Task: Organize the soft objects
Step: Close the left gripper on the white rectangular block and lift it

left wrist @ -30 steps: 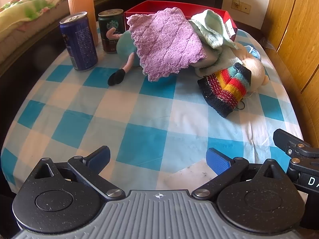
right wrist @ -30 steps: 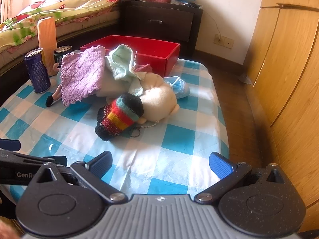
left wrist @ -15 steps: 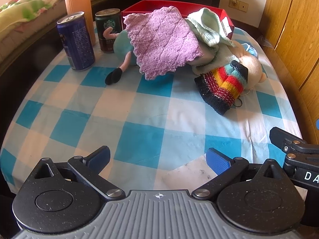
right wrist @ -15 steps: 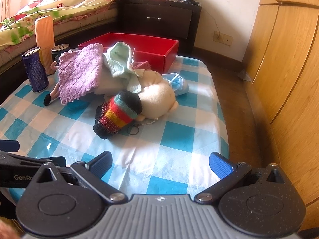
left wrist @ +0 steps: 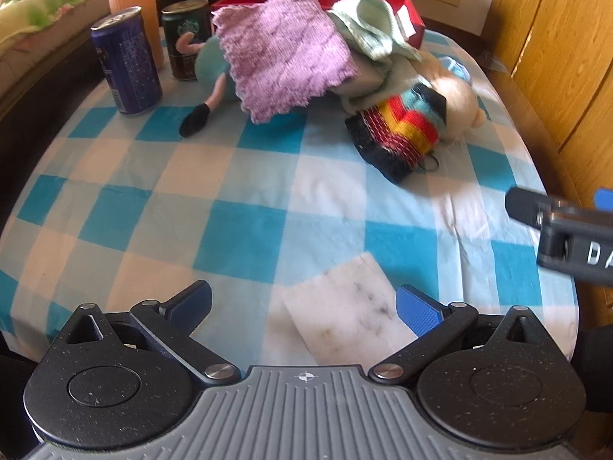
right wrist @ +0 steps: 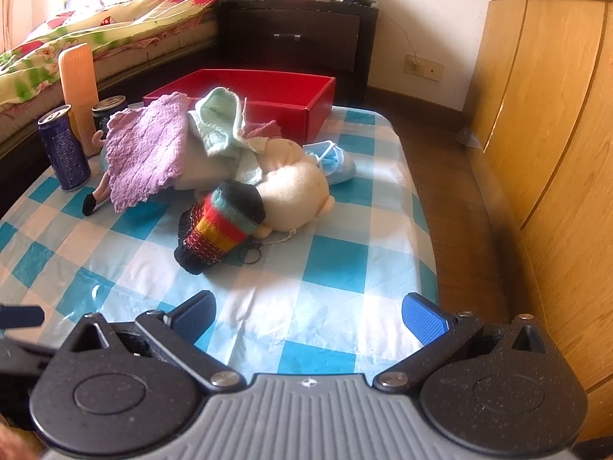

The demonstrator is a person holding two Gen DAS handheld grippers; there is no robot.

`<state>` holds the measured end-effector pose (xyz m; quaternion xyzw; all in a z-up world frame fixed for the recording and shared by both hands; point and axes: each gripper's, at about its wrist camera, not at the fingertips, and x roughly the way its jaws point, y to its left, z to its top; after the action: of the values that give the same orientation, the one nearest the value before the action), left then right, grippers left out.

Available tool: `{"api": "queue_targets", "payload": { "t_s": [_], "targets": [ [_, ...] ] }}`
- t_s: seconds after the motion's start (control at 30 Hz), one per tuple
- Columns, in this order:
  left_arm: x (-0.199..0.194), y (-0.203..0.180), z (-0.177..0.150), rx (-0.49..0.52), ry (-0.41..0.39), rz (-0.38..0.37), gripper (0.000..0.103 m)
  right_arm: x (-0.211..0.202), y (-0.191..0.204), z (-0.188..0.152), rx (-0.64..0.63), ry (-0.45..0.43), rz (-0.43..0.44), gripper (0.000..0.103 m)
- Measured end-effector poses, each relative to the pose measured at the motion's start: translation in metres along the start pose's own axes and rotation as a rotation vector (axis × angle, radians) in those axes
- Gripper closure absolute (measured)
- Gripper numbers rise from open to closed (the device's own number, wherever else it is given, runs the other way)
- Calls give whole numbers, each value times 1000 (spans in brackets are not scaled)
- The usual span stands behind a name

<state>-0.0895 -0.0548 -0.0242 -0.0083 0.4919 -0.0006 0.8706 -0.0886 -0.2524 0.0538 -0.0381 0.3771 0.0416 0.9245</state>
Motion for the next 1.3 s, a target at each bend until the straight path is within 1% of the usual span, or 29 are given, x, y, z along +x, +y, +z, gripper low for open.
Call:
{"api": "queue_targets", "payload": {
  "t_s": [0.3,0.4,0.47,0.5,0.57,0.6,0.63,0.67,0.73,0.77,0.8,0.83,0.87,0.93,1.03,1.2,1.3],
  "targets": [
    [6,-17,-7,-14,60,-13,5,-8,-6,5,24,-19,55,18],
    [13,-23,-8,-16,94,-3,5,-11,-8,7,31,-30,72,19],
    [16,-28,-9,4,85,19,6,-12,-11,8,42,-33,82,19],
    [16,-29,-9,9,84,18,7,-12,-12,9,49,-33,87,19],
    [14,-30,-8,10,72,13,13,-12,-15,9,63,-30,97,19],
    [13,-30,-7,13,65,-1,18,-12,-16,10,71,-29,101,19],
    [11,-31,-6,16,57,-10,30,-12,-17,10,77,-28,102,19],
    [10,-30,-5,20,50,-15,36,-12,-17,10,81,-28,103,19],
    [8,-29,-4,25,47,-17,44,-12,-18,10,86,-28,104,19],
    [8,-27,-4,19,44,-19,47,-12,-18,10,89,-27,106,19],
    [6,-25,-3,13,41,-24,53,-12,-18,10,93,-26,108,19],
    [5,-23,-3,7,39,-32,61,-12,-19,10,96,-23,110,19],
    [5,-21,-1,-2,42,-48,65,-11,-19,10,97,-19,112,19],
    [5,-18,1,-18,53,-72,68,-10,-17,10,90,-10,112,19],
    [3,-17,3,-13,45,-81,73,-9,-14,10,71,-9,110,19],
    [-3,-14,9,-1,17,-112,74,3,-10,13,67,23,88,20],
    [-6,-7,17,-9,-3,-118,74,13,-5,22,73,37,82,20]
  ]
}}
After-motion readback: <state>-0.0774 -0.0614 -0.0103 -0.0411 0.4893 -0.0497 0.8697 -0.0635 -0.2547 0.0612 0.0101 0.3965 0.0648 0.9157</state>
